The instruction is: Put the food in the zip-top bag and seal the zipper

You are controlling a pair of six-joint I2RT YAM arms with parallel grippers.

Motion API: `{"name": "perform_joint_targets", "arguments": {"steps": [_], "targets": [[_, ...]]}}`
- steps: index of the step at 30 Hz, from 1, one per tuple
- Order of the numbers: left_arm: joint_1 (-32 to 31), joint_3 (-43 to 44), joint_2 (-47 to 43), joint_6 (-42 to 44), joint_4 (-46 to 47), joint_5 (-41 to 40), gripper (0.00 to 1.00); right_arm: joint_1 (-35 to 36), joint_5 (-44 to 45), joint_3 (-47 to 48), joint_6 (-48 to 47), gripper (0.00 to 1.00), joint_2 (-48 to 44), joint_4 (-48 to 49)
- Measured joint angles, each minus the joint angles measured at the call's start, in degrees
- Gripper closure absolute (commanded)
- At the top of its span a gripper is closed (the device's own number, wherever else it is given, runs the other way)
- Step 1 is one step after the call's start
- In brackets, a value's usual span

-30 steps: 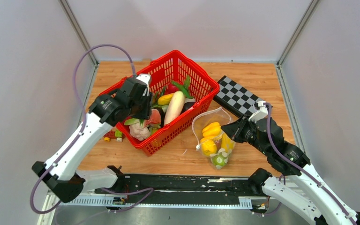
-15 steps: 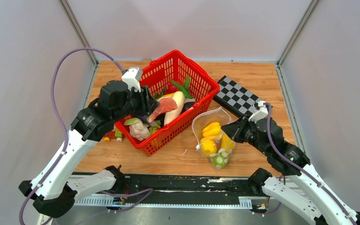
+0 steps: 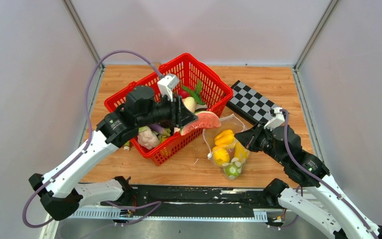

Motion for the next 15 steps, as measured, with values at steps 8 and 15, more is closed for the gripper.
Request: {"name": "perform_joint_targets", "arguments": {"steps": [8,15], "targets": [[-6.1,-2.2,6.2,0.7,4.3,1.2,1.00,0.0,-0.8,0.0,0.0,0.98,-0.1,0.1],[-8.4,-4.4,10.1,2.2,8.1,0.4,1.00,0.0,-1.5,0.0,0.0,0.98,-0.5,0.2]]}}
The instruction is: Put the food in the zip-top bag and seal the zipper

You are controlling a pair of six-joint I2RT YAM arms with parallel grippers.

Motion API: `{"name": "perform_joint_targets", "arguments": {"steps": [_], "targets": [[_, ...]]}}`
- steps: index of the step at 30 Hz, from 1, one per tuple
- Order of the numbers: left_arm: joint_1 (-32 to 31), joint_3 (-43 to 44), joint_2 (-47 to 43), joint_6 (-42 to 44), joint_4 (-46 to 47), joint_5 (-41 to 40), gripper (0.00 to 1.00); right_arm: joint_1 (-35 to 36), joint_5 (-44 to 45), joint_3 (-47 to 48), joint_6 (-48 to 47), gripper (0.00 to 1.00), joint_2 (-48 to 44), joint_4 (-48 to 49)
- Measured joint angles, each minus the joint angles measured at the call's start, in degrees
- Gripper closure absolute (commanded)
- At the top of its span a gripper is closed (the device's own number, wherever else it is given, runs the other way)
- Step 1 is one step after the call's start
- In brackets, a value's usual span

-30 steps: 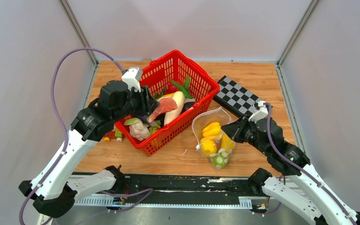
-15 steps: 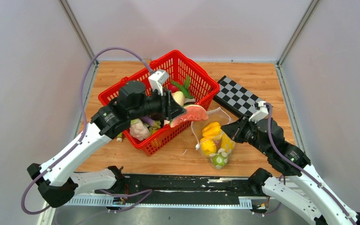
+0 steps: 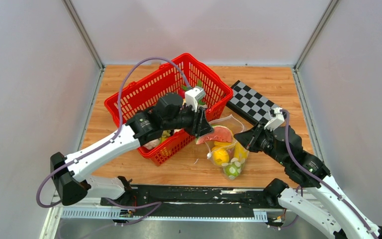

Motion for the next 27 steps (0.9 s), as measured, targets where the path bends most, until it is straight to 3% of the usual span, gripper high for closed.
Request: {"name": "perform_joint_targets", "arguments": {"steps": [18,23,27], "targets": [[-6.1,-2.2,9.6,-1.4,12.3,-8.4,1.00,0.0,-2.5,0.0,0.3,0.97,0.0,2.4],[-7.5,-3.7,10.0,-2.9,16.3,-10.8,0.89,0.0,-2.6,0.0,0.6,0.97,-0.5,2.4],[-8.3,-3.7,11.1,-3.6,18.1,-11.0,0.74,0.0,-2.5,0.0,1.0,0.97,-1.2,2.4]]}}
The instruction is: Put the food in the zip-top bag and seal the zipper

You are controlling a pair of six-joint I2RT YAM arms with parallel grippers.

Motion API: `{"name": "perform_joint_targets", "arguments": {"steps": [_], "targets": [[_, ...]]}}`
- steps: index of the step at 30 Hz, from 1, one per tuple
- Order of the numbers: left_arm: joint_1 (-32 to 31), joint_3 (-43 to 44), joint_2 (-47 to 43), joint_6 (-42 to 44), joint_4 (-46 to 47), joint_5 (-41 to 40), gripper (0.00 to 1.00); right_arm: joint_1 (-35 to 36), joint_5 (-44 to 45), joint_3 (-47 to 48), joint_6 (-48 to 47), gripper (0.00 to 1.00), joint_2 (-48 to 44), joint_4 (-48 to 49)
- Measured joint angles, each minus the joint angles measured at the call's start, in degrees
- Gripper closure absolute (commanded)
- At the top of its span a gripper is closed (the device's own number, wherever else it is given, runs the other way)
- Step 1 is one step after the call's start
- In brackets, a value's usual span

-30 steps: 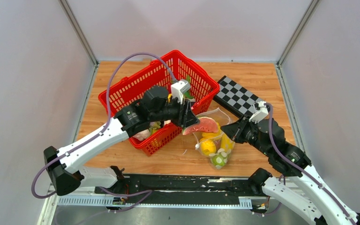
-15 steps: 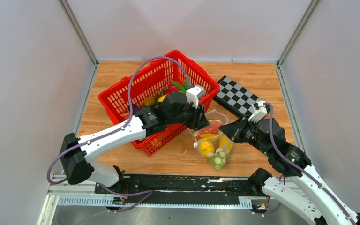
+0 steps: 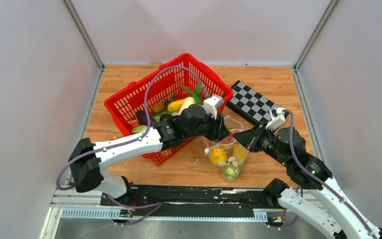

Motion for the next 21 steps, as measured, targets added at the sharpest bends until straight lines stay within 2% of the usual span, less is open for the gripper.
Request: {"name": "perform_joint_targets", "arguments": {"steps": [3,6,8,21], "targets": [[-0.3,0.0,1.5,-0.2,-0.1,0.8,0.52,0.0,0.0,0.0,0.2,0.97,-0.3,0.0],[-0.4,0.0,2.6,-0.2,-1.4,2.1,0.38,0.0,0.0,0.0,0.2,0.97,-0.3,-0.3],[-0.5,0.0,2.7,0.0,-2.5,2.8,0.32,0.0,0.0,0.0,0.2,0.97,-0.3,-0.5],[-0.6,1.6,0.3,2.8,-10.4,5.3,0.29,0.0,0.5,-0.1,0.3,0.97,-0.3,-0.5]]}}
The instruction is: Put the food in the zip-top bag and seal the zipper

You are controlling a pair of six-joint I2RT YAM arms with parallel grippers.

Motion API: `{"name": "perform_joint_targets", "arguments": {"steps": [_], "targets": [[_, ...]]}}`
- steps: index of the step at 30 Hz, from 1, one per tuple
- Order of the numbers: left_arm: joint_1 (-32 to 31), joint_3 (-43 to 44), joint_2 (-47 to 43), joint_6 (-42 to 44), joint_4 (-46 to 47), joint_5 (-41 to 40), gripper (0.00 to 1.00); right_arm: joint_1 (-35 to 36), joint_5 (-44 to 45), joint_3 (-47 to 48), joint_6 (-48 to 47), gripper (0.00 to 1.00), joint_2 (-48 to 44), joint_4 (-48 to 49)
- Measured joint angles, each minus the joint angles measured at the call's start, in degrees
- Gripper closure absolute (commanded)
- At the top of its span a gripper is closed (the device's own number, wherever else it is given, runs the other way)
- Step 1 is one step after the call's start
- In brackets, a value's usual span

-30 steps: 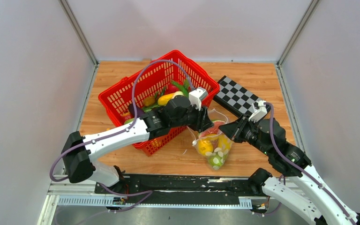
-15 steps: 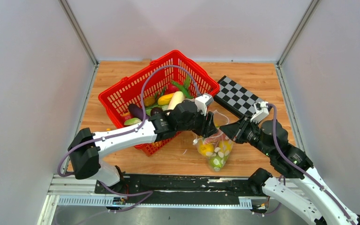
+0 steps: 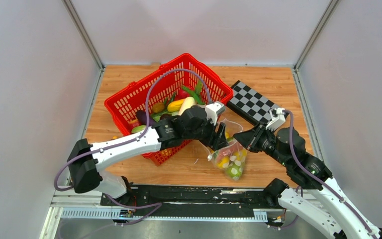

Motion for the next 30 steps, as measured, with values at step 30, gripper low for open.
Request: {"name": "perform_joint_targets", "arguments": {"steps": [30], "targets": [[18.1,7.4,-16.7,1.4,-24.2,-35.7,0.00,0.0,1.0,0.0,-0.2,0.97,1.5,-0.5]]}}
